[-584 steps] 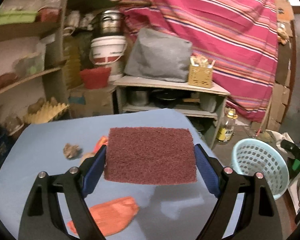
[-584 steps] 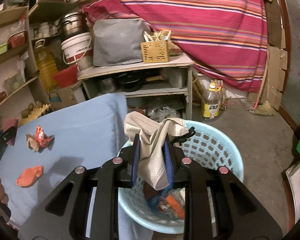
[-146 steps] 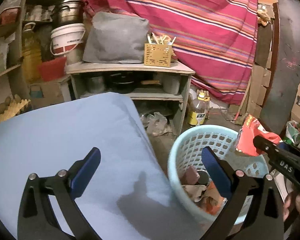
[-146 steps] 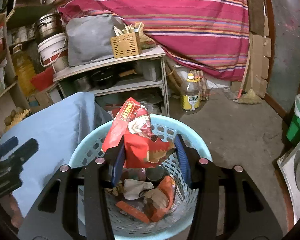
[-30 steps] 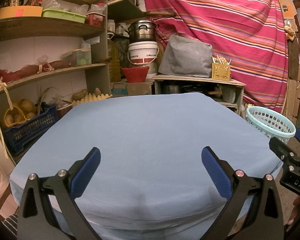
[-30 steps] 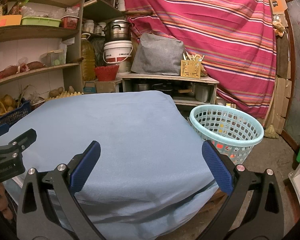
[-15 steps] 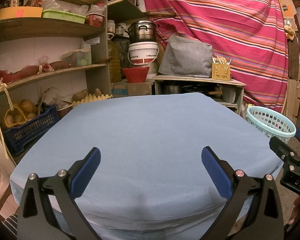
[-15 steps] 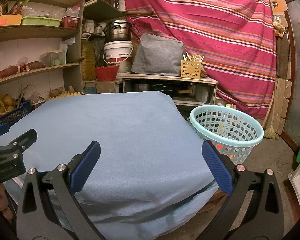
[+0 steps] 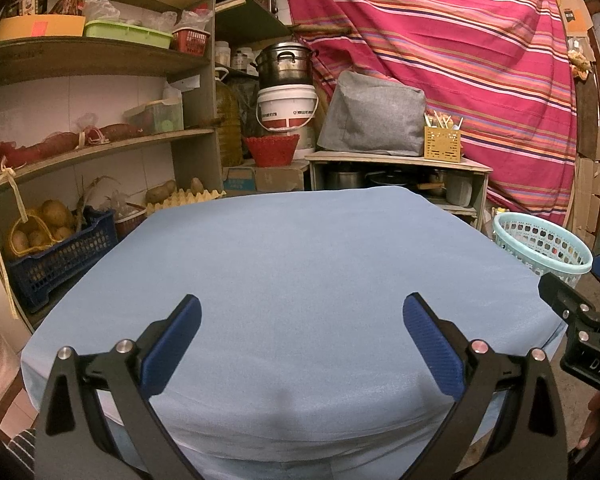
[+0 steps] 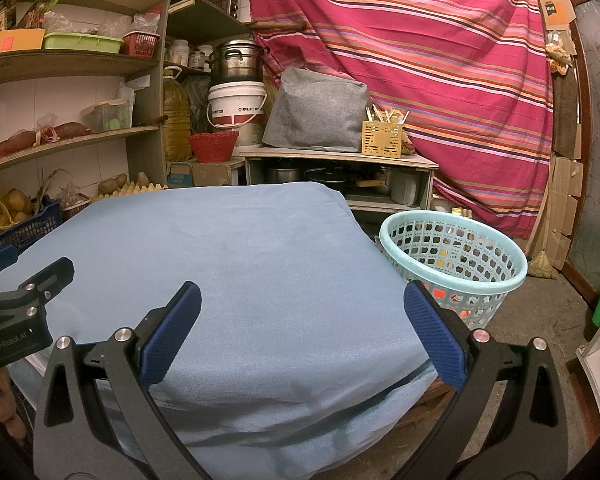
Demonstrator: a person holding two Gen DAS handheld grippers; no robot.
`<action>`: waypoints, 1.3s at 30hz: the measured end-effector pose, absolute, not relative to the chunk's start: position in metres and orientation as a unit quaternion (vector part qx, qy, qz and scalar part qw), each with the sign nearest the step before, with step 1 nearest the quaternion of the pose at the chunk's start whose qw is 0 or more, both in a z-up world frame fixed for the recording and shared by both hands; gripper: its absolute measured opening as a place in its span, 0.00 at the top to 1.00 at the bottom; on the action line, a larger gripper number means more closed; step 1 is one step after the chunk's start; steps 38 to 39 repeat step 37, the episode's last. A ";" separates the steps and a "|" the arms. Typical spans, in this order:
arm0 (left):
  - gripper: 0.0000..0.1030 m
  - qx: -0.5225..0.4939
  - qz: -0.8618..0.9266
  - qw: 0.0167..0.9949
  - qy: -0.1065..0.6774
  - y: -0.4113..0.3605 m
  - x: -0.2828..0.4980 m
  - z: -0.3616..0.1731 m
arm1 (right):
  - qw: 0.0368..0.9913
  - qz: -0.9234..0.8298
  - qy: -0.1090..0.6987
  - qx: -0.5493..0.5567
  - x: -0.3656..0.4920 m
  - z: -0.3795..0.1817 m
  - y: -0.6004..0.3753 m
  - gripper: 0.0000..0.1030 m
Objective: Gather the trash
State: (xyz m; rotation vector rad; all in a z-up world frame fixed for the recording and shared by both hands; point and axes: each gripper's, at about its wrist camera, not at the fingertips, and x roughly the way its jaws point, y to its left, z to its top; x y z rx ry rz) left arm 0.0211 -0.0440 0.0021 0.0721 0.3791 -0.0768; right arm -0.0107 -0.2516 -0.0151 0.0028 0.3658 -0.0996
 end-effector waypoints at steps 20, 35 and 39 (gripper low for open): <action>0.04 0.038 -0.038 0.981 0.186 -0.044 0.021 0.003 | 0.982 -0.050 0.182 0.001 -0.011 -0.015 -0.251 0.04; 0.04 0.041 -0.038 0.981 0.188 -0.037 0.028 0.010 | 0.982 -0.048 0.183 0.002 -0.010 -0.015 -0.253 0.04; 0.04 0.041 -0.038 0.981 0.188 -0.036 0.029 0.011 | 0.982 -0.049 0.183 0.000 -0.010 -0.015 -0.252 0.04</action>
